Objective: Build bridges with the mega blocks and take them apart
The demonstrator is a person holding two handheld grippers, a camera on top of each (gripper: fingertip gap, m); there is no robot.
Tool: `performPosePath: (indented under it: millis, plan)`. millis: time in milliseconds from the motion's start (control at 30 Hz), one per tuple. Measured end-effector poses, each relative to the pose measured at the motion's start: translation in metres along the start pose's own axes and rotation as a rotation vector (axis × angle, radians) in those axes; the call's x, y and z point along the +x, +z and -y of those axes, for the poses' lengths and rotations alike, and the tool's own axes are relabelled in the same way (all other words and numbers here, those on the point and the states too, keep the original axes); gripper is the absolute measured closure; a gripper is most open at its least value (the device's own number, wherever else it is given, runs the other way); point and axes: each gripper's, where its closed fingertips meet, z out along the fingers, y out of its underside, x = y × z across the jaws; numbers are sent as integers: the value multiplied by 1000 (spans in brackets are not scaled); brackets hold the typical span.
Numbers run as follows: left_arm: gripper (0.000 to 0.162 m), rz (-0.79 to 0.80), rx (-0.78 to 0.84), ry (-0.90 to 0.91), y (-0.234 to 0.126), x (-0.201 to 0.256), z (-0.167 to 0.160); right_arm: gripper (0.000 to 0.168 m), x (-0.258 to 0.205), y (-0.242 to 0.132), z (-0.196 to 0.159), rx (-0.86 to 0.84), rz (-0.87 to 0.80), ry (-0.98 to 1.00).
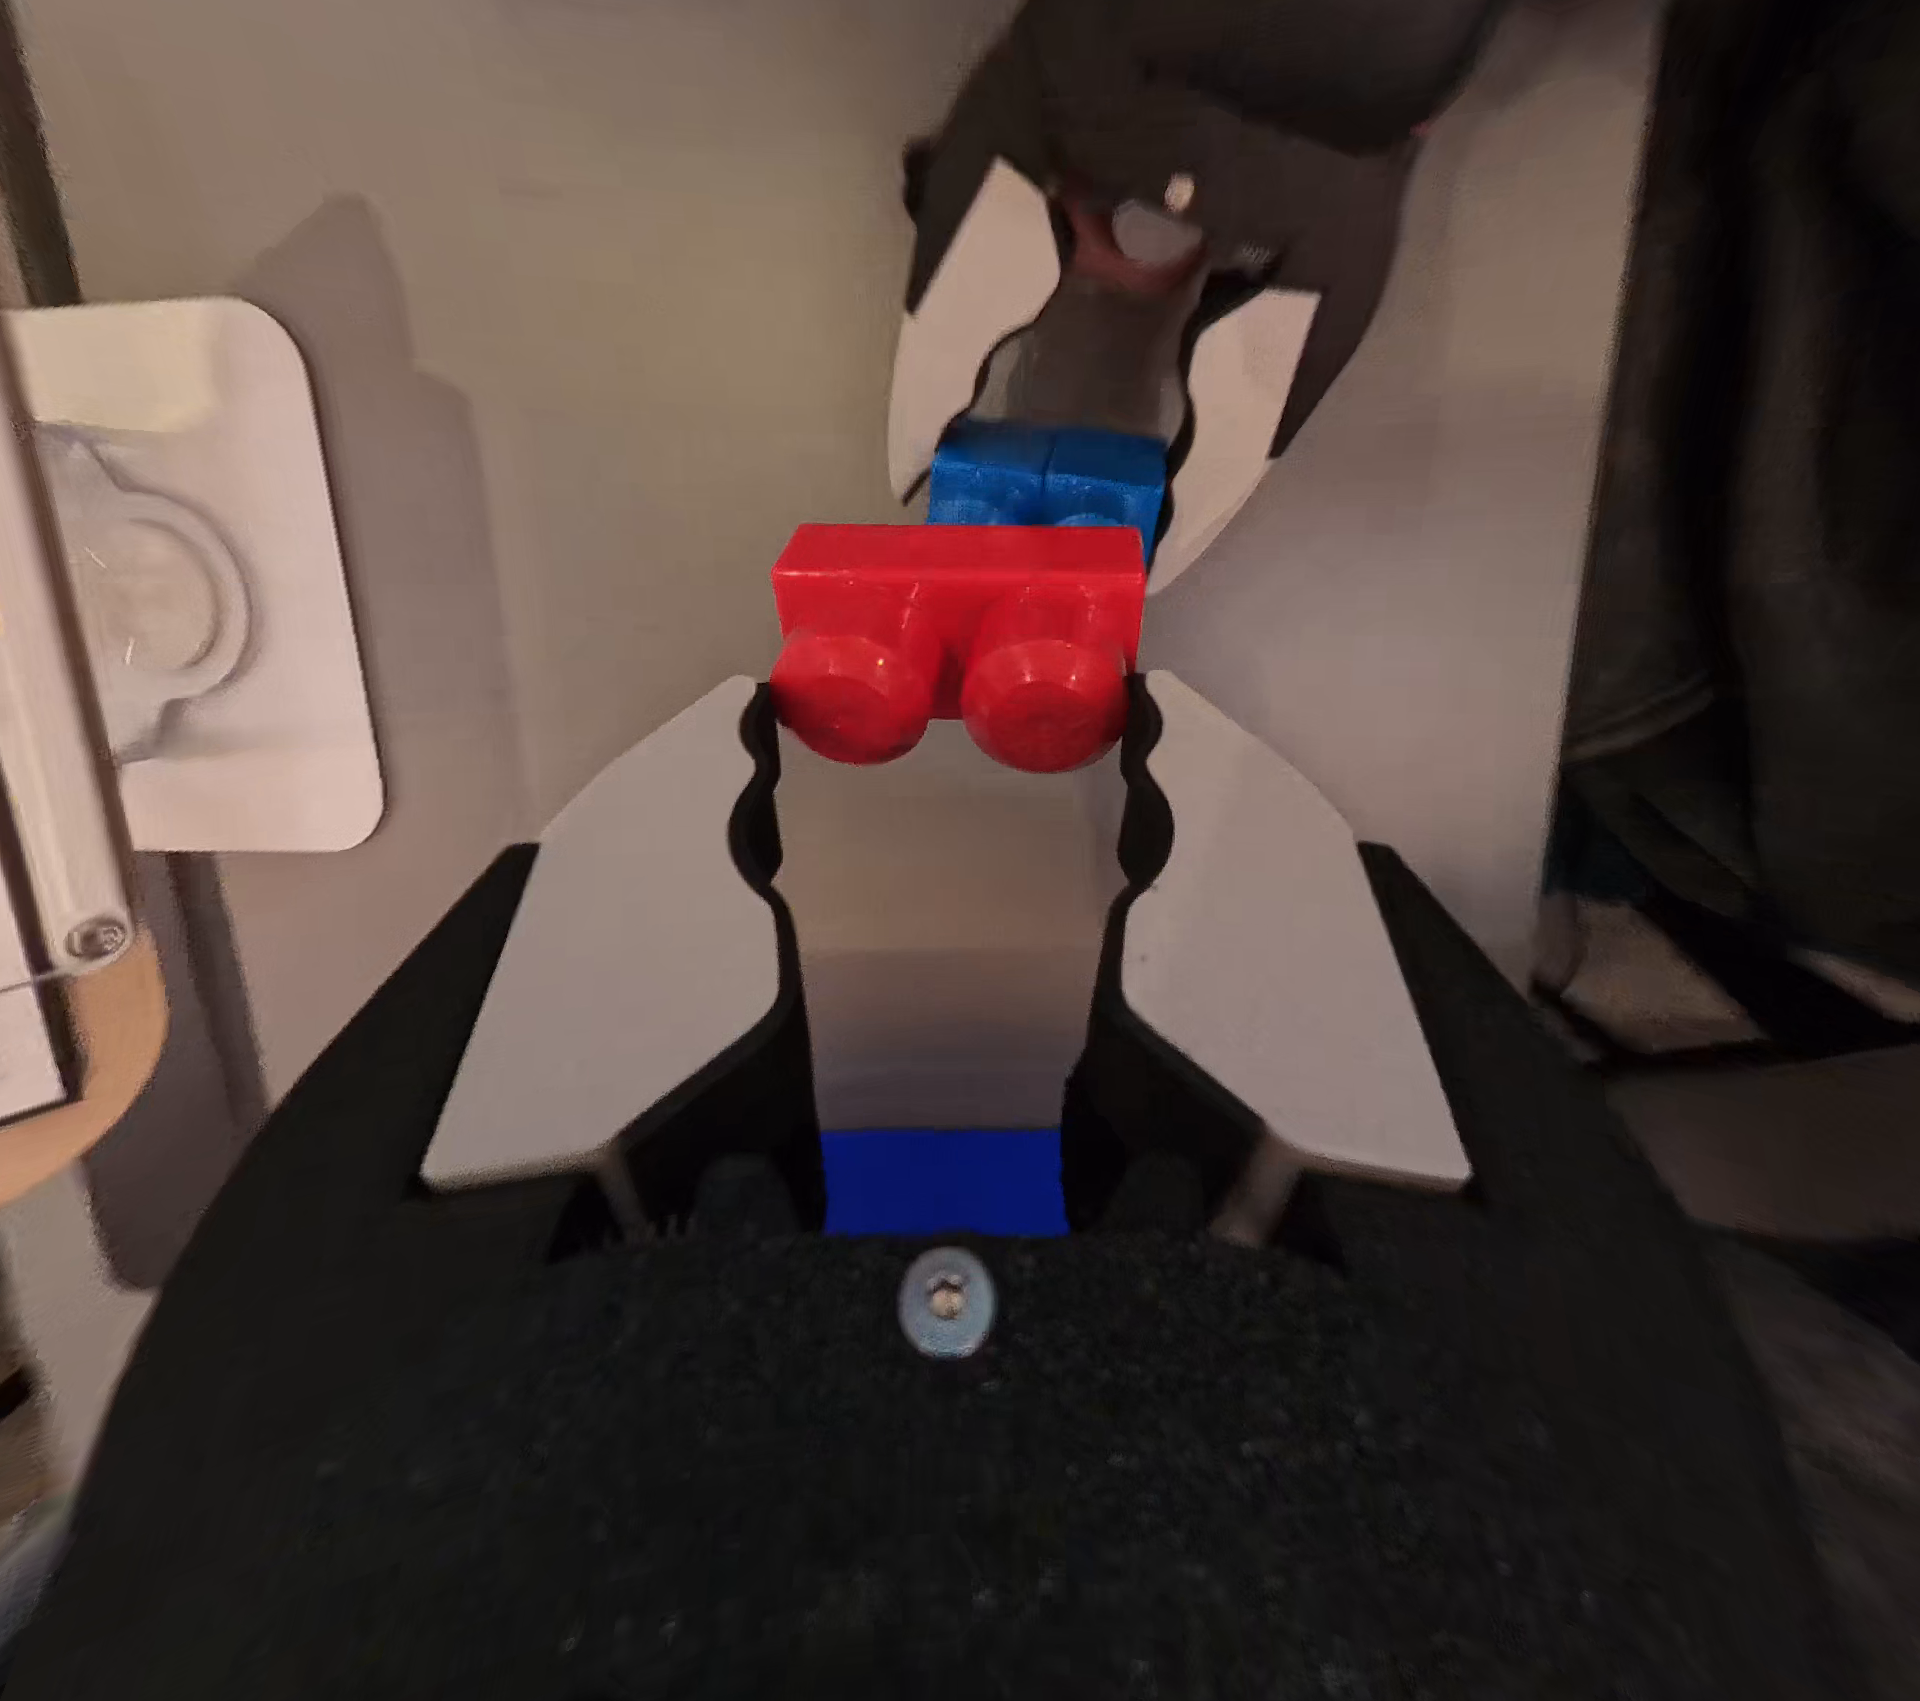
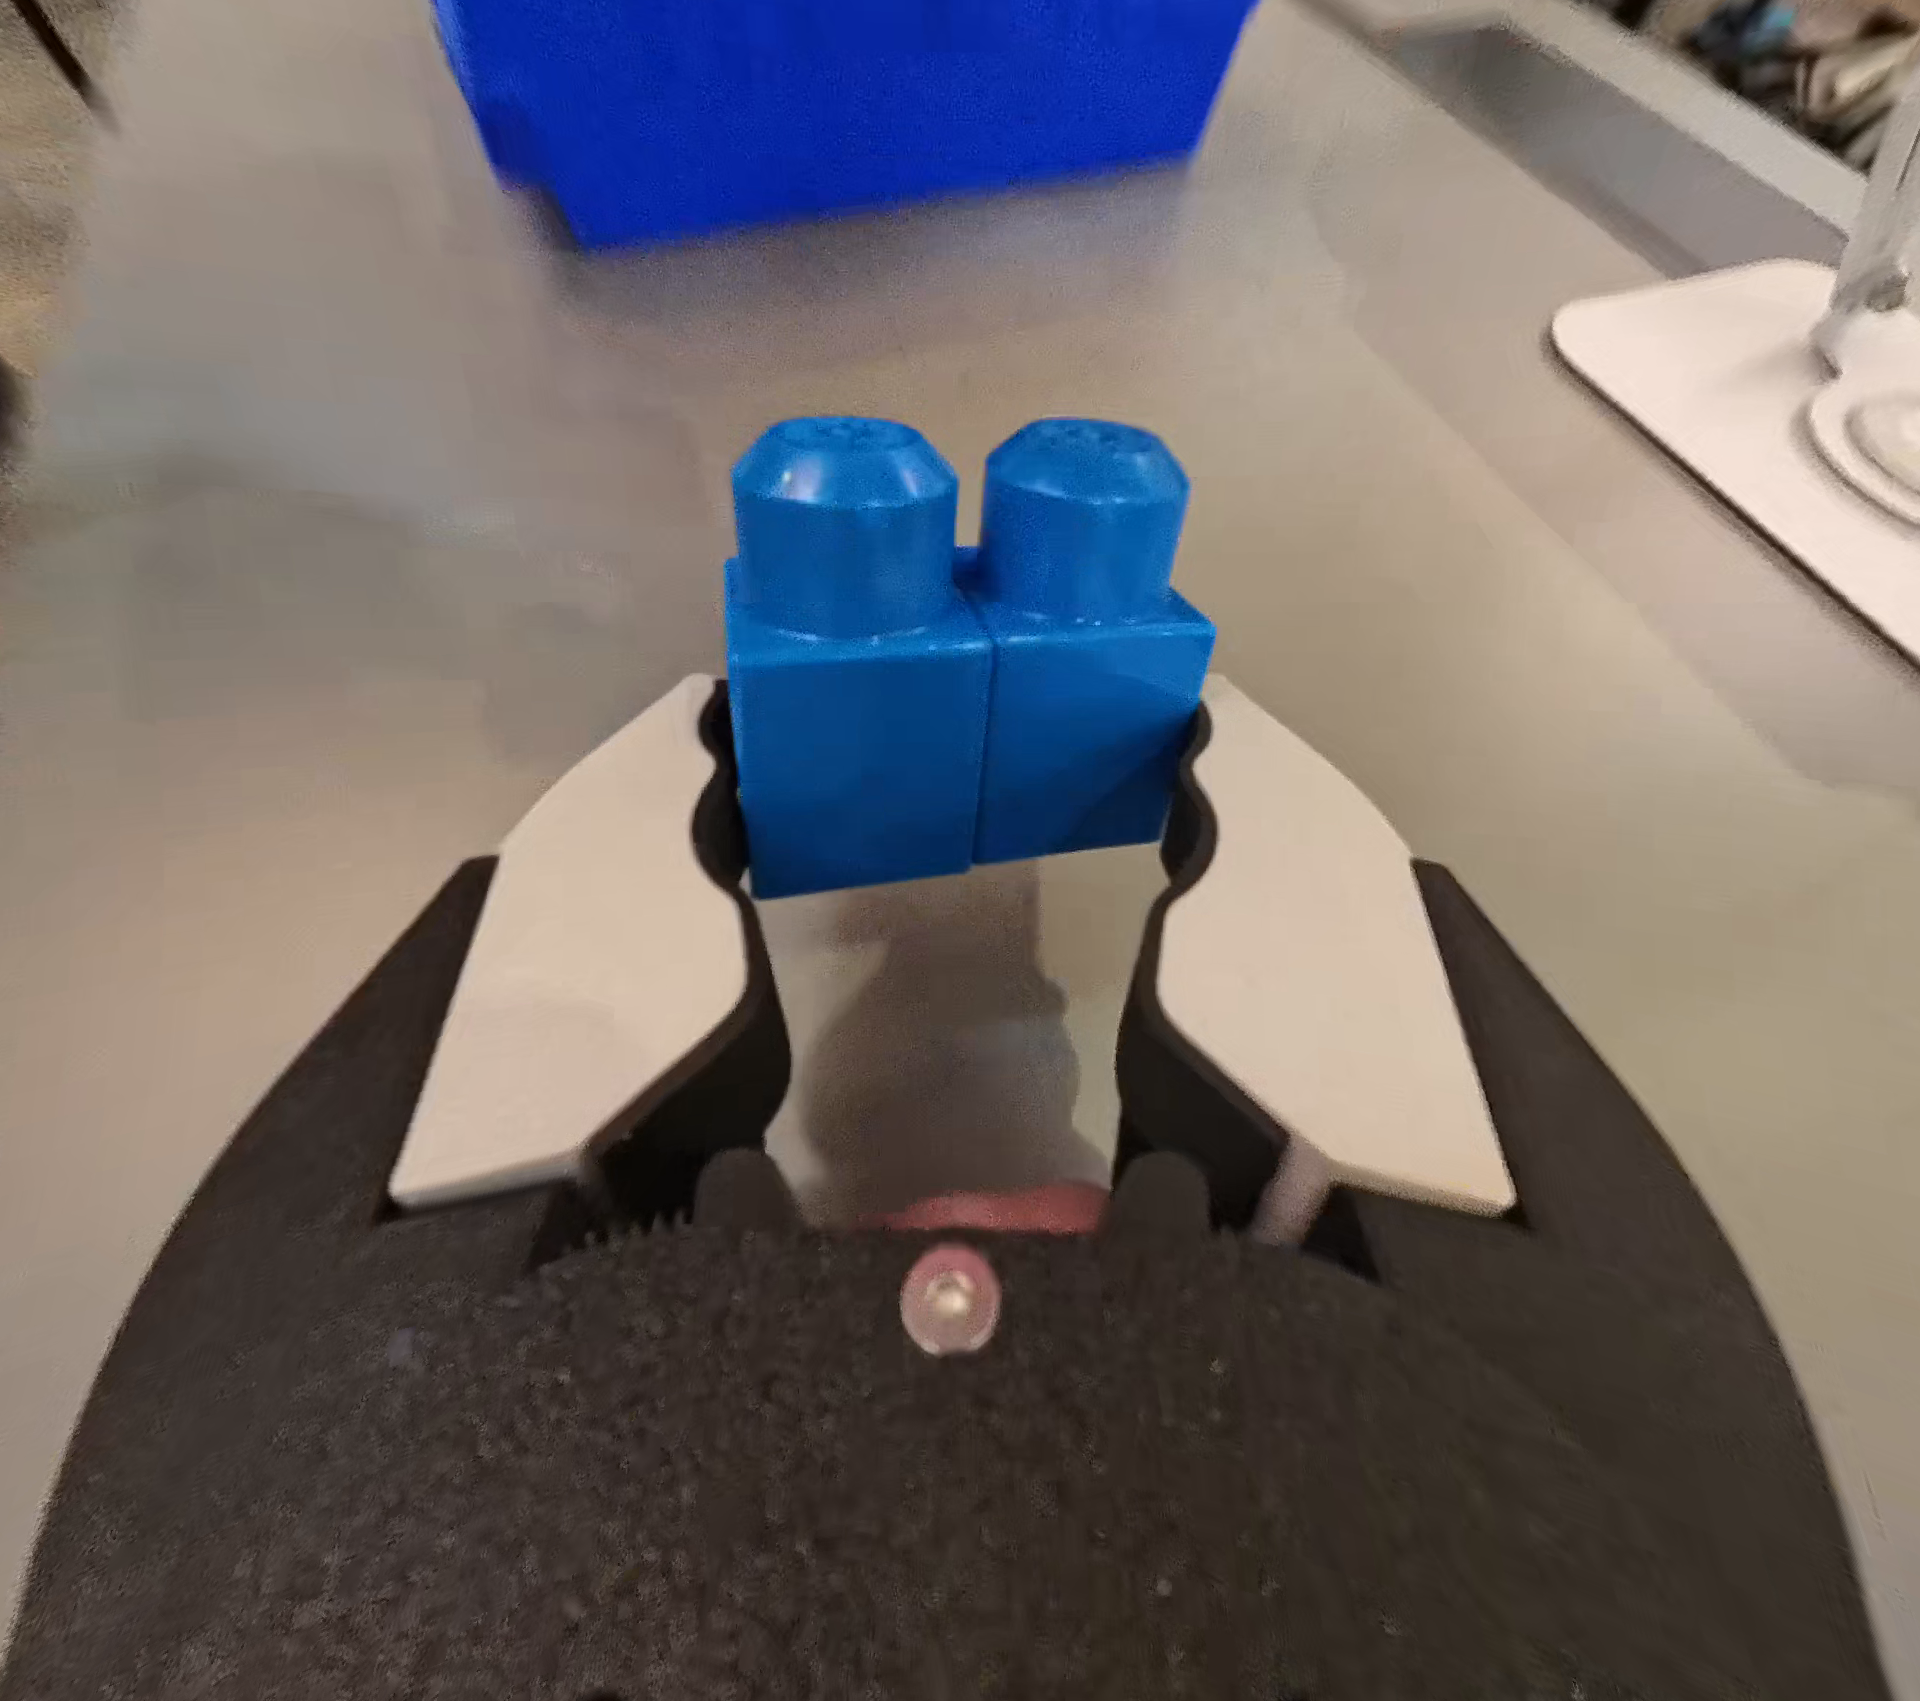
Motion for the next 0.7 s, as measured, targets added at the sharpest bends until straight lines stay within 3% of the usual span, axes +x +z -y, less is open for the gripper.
performPosePath:
  millis: [100, 200, 333, 500, 633, 700]
  plan:
    - [99, 48, -10, 5, -17, -5, -5, 89, 2, -23, 38, 120, -27, -23]
    - [99, 50, 17, 0, -26, -1, -1, 89, 8, -32, 44, 140, -48, -16]
    - [98, 288, 49, -71, -24, -18, -15, 88, 25, -66, 63, 142, -160, -87]
    - [98, 361, 493, -334, 25, 28, -14, 88, 55, -150, 89, 75, -326, -163]
    - [98, 256, 817, -550, 54, 69, -22, 88, 100, -227, 52, -178, -554, -169]
    - [98, 228, 862, -543, 56, 85, -25, 88, 117, -262, 20, -333, -614, -130]
